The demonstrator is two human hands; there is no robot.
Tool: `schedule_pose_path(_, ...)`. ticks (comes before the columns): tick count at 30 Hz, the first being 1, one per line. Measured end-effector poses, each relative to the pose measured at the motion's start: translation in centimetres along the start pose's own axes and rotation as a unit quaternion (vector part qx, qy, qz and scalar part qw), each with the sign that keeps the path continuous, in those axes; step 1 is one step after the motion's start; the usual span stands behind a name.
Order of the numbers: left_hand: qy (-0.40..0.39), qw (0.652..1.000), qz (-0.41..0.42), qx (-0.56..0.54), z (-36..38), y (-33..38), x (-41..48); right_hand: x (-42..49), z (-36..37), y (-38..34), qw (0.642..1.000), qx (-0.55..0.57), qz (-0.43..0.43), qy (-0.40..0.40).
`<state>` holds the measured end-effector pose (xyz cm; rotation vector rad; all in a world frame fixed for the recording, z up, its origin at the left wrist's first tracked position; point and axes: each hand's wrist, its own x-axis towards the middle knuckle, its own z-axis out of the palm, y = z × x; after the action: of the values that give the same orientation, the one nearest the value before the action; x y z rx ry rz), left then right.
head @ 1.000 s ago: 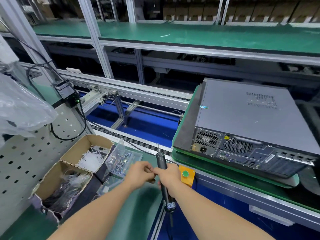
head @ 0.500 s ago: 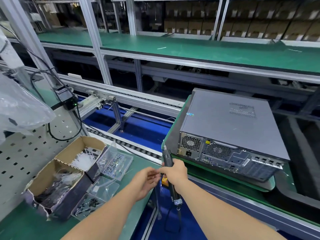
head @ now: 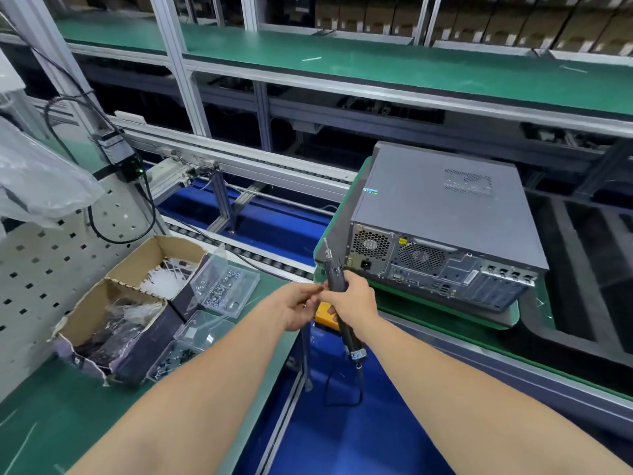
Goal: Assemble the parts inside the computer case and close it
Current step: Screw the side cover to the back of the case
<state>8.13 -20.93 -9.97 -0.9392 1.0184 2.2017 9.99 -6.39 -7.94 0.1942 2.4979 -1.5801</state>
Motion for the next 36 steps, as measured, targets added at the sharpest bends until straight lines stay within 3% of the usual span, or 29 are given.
schedule_pose_path(6,-0.082,0.989,0.117,-0.047,1.4,0.9,0.2,-0.9,-1.4,-0.3,0.987,0.117,0.081,-0.077)
schedule_pose_path(22,-0.222,0.972,0.076,-0.003,3.6,-0.2,1.0,-6.6,-5.0,2.5,0.993,0.068,0.015,-0.097)
schedule_pose_path(25,-0.227,0.969,0.079,0.059,4.2,0.1,0.8,-6.8,-5.9,2.6,0.994,0.052,0.019,-0.097)
schedule_pose_path(29,-0.173,0.945,0.138,0.242,4.9,0.8,0.6,-6.9,-7.5,2.9,0.993,0.018,0.028,-0.115)
schedule_pose_path(33,-0.160,0.920,0.120,0.338,6.4,1.7,0.1,-6.8,-9.6,3.4,0.991,-0.027,0.031,-0.129)
schedule_pose_path(36,-0.174,0.915,0.091,0.352,8.0,1.9,0.0,-7.1,-10.6,3.7,0.989,0.052,0.045,-0.134)
